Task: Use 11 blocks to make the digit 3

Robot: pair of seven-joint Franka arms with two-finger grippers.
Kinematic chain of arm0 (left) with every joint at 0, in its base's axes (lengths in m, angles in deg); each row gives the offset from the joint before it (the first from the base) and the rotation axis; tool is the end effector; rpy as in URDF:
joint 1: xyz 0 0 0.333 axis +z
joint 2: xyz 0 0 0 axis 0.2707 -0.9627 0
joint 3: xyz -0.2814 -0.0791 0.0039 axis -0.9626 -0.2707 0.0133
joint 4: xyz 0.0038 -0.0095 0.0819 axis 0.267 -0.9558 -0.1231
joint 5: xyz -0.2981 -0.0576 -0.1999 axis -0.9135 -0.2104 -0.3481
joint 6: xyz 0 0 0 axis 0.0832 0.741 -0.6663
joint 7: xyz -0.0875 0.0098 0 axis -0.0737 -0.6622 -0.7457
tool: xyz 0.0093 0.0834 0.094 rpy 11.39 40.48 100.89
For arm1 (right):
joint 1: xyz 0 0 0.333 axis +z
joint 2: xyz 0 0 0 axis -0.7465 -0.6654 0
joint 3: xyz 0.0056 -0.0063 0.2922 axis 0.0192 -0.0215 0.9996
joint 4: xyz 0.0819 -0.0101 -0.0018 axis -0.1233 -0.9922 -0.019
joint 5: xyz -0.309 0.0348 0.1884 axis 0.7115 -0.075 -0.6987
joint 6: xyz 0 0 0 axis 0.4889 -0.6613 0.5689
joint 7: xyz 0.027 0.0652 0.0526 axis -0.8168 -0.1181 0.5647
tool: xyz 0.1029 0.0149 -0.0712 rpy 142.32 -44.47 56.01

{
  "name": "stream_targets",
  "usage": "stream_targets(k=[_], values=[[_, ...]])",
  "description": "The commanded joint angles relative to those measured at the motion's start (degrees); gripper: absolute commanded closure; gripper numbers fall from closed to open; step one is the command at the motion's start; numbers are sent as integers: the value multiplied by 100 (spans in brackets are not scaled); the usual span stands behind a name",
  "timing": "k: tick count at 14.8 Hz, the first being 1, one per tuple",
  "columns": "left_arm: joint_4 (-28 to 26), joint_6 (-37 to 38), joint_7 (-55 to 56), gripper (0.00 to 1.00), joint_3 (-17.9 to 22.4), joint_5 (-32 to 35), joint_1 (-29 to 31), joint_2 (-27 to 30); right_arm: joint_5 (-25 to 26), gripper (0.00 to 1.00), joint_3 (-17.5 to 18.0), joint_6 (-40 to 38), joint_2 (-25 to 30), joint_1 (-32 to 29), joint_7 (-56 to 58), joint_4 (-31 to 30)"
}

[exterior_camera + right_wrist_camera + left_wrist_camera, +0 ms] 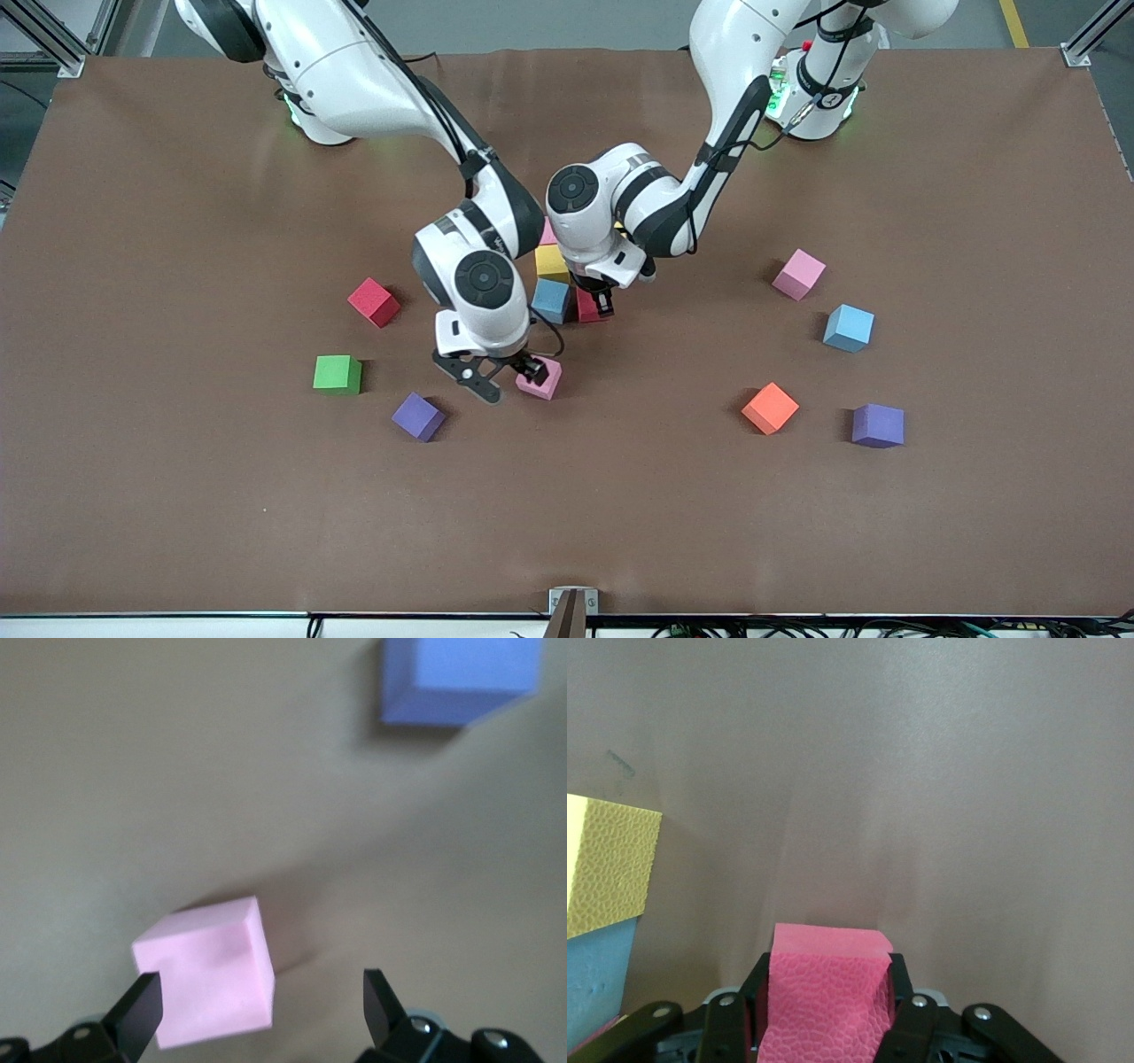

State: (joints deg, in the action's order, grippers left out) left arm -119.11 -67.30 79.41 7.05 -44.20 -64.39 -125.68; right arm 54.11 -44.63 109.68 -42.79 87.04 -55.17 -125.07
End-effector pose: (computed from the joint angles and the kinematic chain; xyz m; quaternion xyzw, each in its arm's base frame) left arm 0.4196 -0.4685 0.1986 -0.6288 -0.7745 -0.0635 0.0282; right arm 0.5651 0.4107 0.2402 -0.9644 0.2632 -0.0262 0.0006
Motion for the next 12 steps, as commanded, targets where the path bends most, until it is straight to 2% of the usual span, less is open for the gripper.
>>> stream_targets(k=[1,5,12], values=[[201,127,459,77,28,234,-36,-48,218,0,-19,357,-275,141,749,179],[174,136,459,78,28,261,-9,14,412,0,-19,420,-670,256,857,547],[157,444,204,78,46,270,157,233,413,0,-19,542,-829,370,532,575]])
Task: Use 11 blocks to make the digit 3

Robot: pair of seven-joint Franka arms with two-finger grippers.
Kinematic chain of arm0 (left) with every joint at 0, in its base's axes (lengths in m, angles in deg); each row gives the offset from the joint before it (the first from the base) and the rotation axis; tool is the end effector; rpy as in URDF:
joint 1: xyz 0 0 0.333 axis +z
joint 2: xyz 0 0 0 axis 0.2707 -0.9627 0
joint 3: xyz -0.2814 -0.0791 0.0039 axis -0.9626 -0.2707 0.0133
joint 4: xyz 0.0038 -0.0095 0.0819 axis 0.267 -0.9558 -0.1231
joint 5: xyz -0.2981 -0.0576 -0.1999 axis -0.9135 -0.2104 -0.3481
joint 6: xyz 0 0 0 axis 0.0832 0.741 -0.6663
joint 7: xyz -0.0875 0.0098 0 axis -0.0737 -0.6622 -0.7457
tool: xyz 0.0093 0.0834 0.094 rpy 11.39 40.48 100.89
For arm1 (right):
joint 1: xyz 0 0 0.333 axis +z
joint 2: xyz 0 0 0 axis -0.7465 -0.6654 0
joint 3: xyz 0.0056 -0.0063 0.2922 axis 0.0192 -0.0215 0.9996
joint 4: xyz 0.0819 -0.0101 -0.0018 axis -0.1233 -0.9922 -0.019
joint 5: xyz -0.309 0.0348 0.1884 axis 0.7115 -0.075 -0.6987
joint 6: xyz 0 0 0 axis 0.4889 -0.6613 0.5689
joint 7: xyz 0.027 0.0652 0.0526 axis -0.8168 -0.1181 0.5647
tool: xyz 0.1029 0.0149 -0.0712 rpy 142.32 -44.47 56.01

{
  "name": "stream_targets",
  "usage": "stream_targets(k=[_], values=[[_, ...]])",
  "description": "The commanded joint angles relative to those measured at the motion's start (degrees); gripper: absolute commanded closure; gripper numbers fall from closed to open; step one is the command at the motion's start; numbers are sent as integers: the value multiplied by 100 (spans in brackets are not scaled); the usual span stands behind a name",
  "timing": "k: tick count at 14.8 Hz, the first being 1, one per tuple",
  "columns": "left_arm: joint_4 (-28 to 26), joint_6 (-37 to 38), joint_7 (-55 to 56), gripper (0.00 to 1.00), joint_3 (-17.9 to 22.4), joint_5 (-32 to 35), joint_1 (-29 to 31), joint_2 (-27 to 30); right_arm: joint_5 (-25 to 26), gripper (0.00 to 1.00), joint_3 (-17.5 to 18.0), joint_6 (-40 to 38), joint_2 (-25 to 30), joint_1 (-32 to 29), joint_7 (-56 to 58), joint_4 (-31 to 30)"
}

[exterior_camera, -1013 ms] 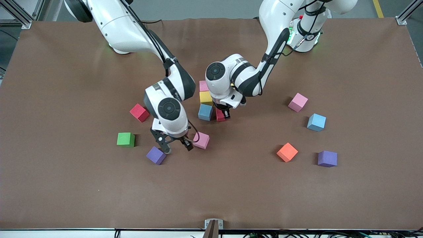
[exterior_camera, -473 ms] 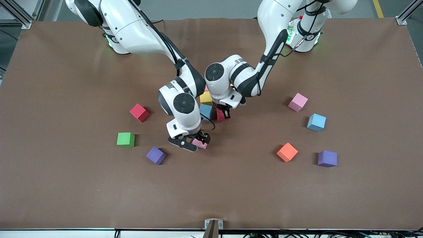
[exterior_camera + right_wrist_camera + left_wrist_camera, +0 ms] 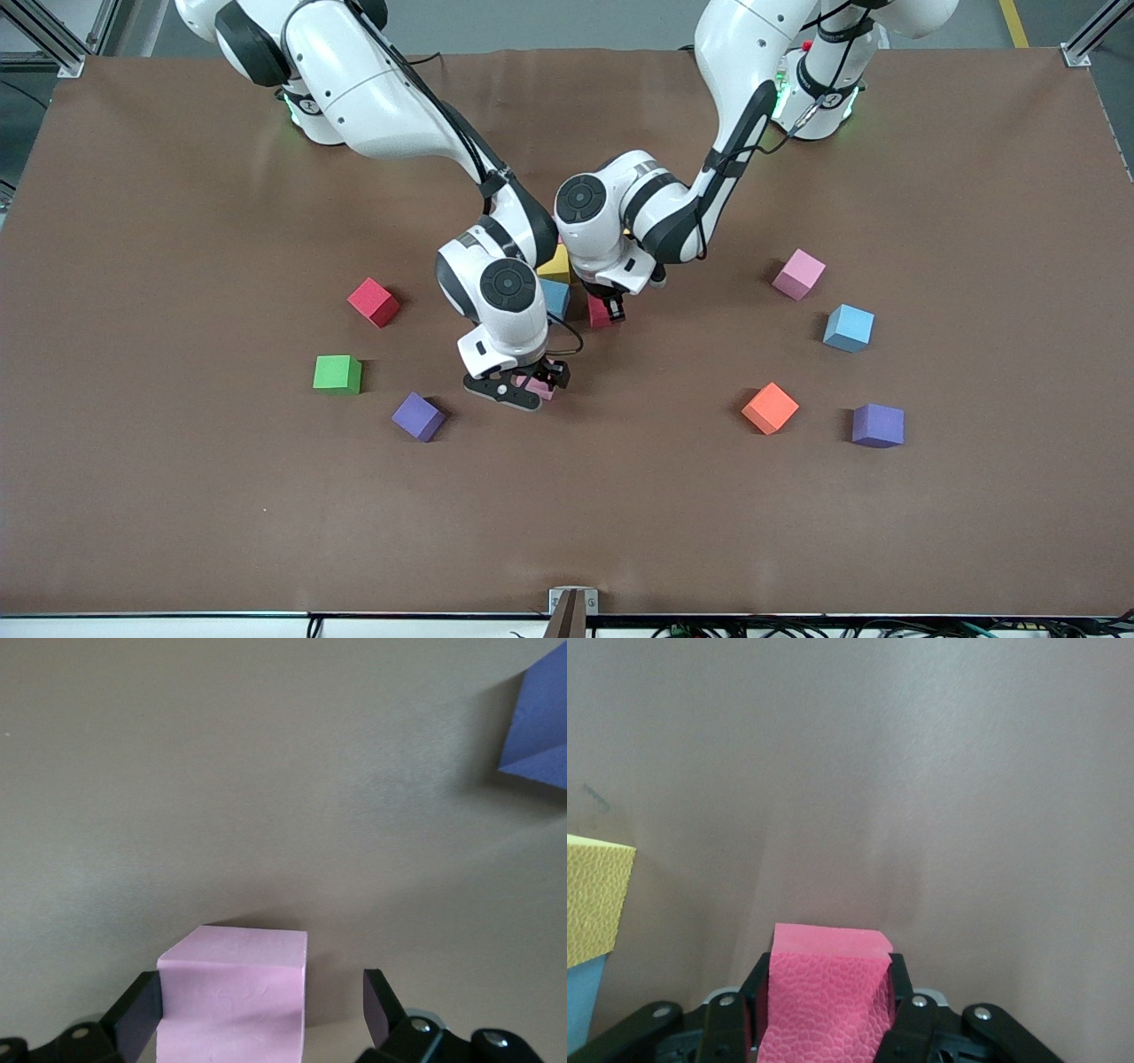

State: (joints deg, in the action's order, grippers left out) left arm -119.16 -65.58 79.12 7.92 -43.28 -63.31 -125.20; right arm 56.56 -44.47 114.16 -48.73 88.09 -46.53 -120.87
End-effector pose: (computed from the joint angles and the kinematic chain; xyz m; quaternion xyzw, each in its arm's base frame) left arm 0.4338 -0.4512 0.2015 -0.6210 -0.7791 -0.0765 0.0382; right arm 0.5697 0.4316 0.2064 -0.9848 0.1644 -0.0555 0.0043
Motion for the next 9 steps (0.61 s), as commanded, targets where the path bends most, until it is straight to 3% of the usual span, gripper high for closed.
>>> stream_targets(k=[1,4,9], values=[[171,272,215,78,-42,195,85,195,167,0,-35,95,-262,274,-376,163],[162,281,101,78,-33,213,103,212,167,19,-35,86,-271,274,-377,146],[206,474,-408,76,-33,213,384,335,176,16,-35,77,-262,274,-368,137]])
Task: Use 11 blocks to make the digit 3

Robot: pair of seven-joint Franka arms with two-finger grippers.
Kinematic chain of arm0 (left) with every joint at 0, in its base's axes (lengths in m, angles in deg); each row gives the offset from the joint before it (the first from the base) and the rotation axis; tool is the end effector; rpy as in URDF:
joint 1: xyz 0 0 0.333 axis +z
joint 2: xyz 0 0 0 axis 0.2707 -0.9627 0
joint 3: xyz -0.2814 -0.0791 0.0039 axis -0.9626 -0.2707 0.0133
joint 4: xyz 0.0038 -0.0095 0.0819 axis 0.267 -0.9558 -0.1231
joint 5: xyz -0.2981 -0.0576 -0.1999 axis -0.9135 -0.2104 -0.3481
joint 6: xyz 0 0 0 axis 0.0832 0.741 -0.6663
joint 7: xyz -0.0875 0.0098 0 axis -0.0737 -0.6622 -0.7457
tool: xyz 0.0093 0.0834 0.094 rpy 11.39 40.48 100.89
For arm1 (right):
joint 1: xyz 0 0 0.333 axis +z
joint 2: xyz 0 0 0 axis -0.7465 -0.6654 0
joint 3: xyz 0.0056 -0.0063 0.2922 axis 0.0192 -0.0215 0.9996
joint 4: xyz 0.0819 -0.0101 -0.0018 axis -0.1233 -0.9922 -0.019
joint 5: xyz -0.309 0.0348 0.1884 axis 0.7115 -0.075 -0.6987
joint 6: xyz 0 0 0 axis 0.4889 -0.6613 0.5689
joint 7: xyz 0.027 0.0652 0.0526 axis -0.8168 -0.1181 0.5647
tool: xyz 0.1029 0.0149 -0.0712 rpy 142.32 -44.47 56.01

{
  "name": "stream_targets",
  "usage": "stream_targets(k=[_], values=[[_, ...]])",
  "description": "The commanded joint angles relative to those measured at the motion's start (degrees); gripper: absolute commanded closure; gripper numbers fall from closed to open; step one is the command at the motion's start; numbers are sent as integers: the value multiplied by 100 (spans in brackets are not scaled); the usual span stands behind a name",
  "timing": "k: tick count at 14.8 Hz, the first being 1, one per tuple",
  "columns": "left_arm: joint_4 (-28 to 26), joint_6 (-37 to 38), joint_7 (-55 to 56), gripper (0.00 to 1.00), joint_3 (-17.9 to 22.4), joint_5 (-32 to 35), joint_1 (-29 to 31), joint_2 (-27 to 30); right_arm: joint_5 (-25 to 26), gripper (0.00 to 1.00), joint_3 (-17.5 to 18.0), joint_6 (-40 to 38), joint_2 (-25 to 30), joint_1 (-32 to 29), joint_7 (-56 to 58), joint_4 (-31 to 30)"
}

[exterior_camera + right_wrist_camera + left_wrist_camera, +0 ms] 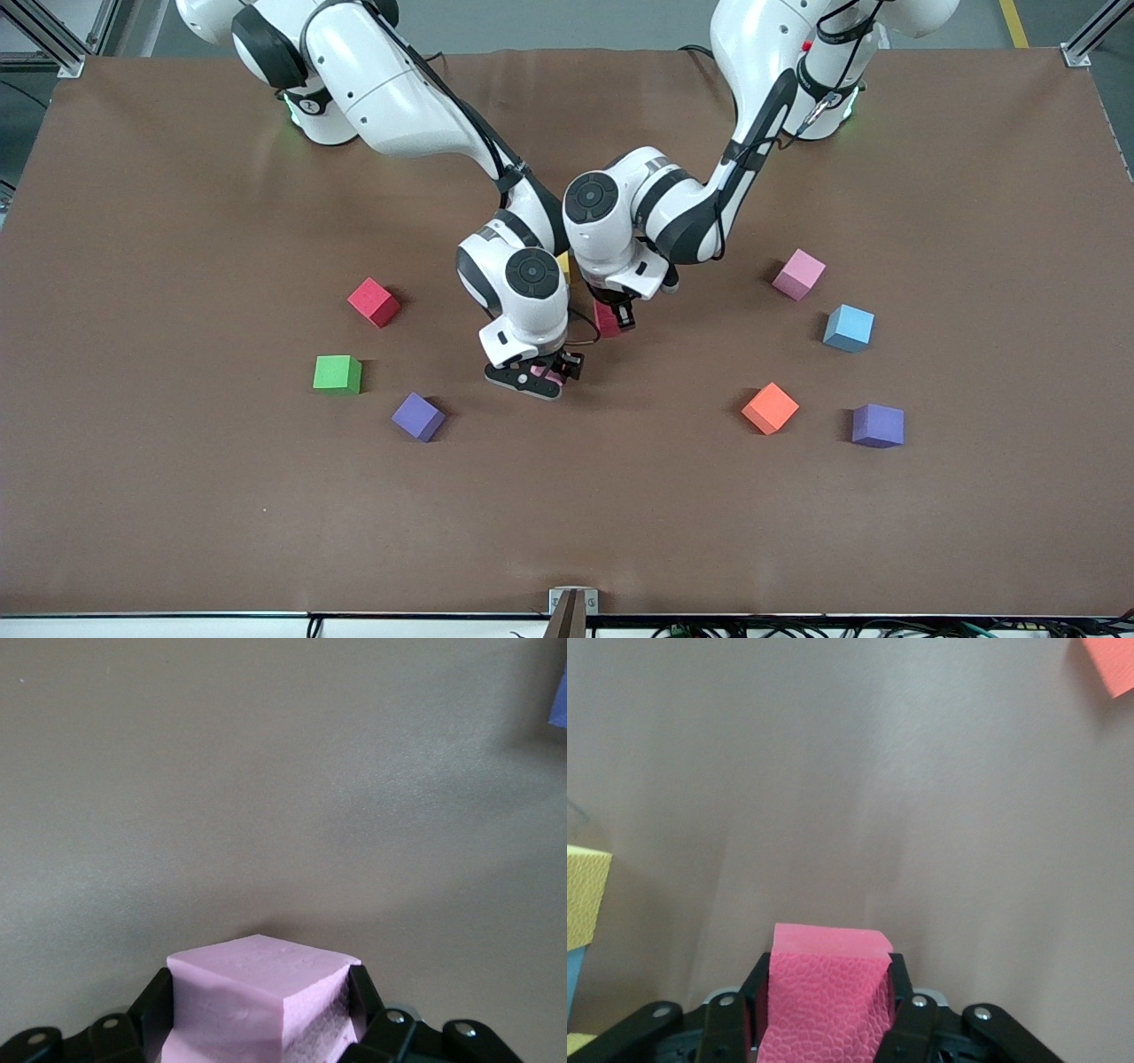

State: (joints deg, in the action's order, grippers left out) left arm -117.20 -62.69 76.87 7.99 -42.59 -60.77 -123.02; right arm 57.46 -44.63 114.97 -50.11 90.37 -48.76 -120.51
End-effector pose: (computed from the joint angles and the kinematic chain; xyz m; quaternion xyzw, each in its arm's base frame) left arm 0.4609 -0.4356 0.2353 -0.6182 -0.7813 -0.0811 0.0294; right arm 0.5535 0.4525 0.1934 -0.9854 0.1593 -0.0598 0.0001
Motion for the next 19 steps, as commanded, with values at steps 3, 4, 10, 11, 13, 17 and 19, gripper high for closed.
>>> stream_targets(k=[3,4,10,11,13,17,19], values=[[27,186,-682,62,-40,144,340,118,43,4,-11,-12,-89,46,-171,91],[114,186,-884,53,-40,135,410,92,16,0,-11,-4,-80,46,-206,91],[361,186,-1834,53,-31,144,744,-23,34,0,-11,-48,-54,37,-417,100],[370,186,-1940,53,-40,144,806,-23,25,0,-11,-48,-54,46,-417,100],[361,186,-2116,53,-31,135,841,-32,60,0,-19,-74,-36,37,-400,74],[361,186,-2301,52,-22,144,973,-32,156,16,-37,-565,8,28,-128,65],[370,186,-2433,51,-22,135,1034,-32,174,23,-37,-698,8,11,-92,48]])
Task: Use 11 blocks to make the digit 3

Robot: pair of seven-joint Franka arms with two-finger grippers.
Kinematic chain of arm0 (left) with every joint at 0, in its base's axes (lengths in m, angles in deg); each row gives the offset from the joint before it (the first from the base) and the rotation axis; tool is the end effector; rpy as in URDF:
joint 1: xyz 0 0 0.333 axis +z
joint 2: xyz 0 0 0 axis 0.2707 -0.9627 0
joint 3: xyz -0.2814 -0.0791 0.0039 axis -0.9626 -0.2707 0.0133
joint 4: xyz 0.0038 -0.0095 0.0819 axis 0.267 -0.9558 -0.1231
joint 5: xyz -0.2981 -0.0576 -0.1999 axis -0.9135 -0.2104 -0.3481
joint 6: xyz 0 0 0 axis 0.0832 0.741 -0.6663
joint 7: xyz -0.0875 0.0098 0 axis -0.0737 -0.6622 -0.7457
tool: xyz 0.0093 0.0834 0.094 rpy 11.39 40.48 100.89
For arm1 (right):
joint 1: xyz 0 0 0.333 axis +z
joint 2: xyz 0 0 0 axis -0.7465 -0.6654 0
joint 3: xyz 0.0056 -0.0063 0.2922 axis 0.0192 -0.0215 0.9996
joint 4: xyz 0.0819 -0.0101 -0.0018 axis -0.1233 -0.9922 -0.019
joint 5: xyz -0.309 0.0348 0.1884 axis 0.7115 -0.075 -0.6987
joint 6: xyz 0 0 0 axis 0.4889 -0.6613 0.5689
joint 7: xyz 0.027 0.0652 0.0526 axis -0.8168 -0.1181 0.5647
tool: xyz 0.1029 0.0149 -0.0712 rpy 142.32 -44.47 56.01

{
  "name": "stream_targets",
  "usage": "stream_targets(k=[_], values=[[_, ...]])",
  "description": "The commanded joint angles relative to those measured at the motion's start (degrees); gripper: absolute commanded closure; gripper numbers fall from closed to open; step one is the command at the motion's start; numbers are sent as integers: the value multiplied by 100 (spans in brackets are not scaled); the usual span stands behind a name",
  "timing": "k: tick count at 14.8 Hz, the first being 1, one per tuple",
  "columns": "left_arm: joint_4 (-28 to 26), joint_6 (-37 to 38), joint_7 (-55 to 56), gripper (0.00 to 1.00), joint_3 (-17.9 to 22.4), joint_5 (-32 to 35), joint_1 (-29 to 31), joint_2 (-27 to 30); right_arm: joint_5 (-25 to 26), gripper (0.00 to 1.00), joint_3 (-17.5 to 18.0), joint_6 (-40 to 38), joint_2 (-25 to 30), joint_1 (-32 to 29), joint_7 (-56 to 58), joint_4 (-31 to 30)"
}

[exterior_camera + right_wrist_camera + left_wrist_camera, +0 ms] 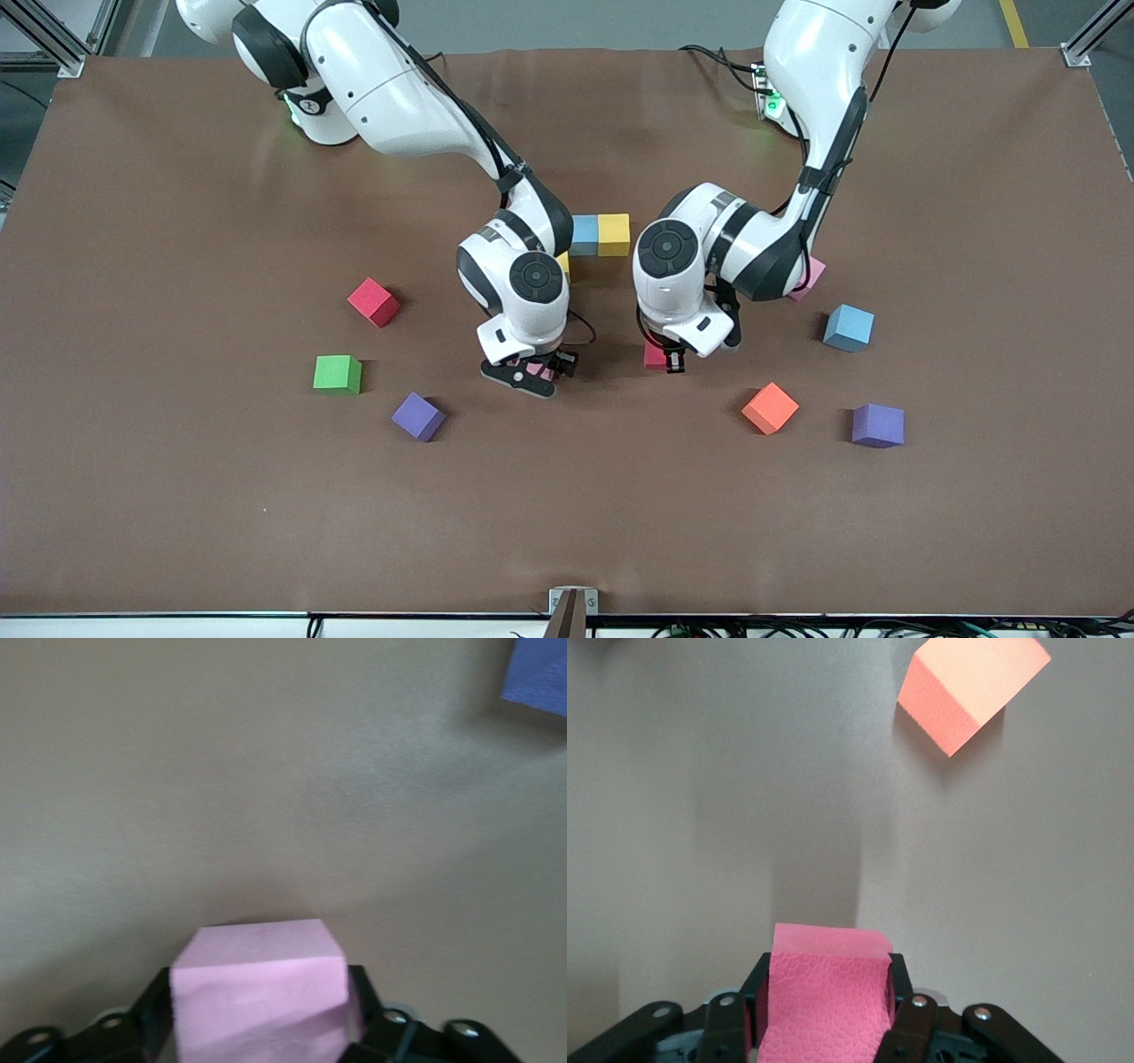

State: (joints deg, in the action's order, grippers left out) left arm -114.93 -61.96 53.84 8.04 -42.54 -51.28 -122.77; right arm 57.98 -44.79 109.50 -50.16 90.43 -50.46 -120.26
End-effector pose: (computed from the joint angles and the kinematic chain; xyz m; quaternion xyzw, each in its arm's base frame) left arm 0.5351 -0.3588 0.2533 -0.7048 -0.7047 -0.0736 0.0358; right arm 0.5468 0.4437 0.1861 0.9834 -0.1740 0.0353 0.0383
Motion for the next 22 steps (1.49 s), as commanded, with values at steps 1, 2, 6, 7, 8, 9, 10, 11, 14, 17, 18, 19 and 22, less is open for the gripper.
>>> stream_targets(k=[1,2,6,7,8,9,10,11,14,17,18,19,22], values=[[143,112,-183,51,-36,130,103,-65,122,29,-21,-152,13,-13,70,-12],[143,112,-244,51,-27,130,103,-74,122,38,-21,-152,21,-31,61,-39],[335,112,-324,51,-36,130,235,-205,26,98,14,-117,92,-40,105,-57],[354,112,-324,51,-36,121,235,-249,16,99,31,-99,92,-40,122,-57],[371,112,-324,51,-36,130,235,-293,16,100,84,-82,92,-31,209,-57],[371,112,-333,51,-36,130,235,-320,16,100,197,-73,101,-66,454,-65],[389,112,-333,51,-36,121,235,-364,16,100,277,-81,109,-101,769,-66],[476,104,-341,51,-36,130,235,-408,16,100,295,-81,153,-110,1190,-92],[538,104,-412,47,-36,121,235,-504,16,100,339,-81,302,-110,1721,-294],[538,104,-403,47,-36,121,235,-496,16,100,357,-73,373,-110,1879,-434],[538,104,-412,47,-36,121,235,-496,16,100,357,-64,391,-110,1906,-487],[538,104,-412,46,-36,121,235,-496,16,100,357,-55,425,-101,1915,-531],[538,104,-473,40,-36,130,261,-487,8,100,365,163,618,-57,1898,-881]])
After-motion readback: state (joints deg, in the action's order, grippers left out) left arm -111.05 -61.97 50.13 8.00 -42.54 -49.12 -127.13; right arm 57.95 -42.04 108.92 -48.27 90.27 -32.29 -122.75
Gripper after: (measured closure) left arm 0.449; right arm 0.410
